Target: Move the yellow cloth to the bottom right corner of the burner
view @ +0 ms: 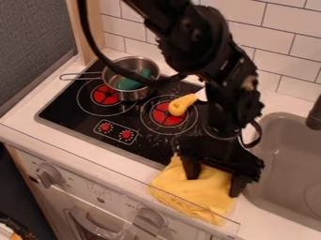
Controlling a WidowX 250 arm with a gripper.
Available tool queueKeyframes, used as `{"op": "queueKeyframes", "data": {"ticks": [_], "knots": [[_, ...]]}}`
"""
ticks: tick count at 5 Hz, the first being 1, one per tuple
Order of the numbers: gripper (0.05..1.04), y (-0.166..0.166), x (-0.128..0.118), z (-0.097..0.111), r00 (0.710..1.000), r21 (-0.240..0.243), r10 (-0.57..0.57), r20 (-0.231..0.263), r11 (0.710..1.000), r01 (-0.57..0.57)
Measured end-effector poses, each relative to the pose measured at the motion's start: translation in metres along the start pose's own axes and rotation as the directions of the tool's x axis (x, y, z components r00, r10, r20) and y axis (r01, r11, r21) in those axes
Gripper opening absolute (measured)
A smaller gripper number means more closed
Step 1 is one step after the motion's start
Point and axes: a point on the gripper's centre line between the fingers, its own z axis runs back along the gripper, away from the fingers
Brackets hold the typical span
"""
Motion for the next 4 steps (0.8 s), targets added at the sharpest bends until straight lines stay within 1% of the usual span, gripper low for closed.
{"op": "queueKeyframes", "data": {"ticks": [1,2,3,4], "knots": [[1.001,0.024,0.004,0.005,0.999,0.018,0.045,0.015,0.999,-0.046],[1.001,0.052,0.005,0.005,0.997,0.074,0.068,0.025,0.995,-0.070],[1.001,0.077,0.009,0.013,0.995,0.098,0.090,0.051,0.991,-0.094],[1.001,0.075,0.008,0.013,0.998,0.101,0.050,0.041,0.993,-0.054]]}}
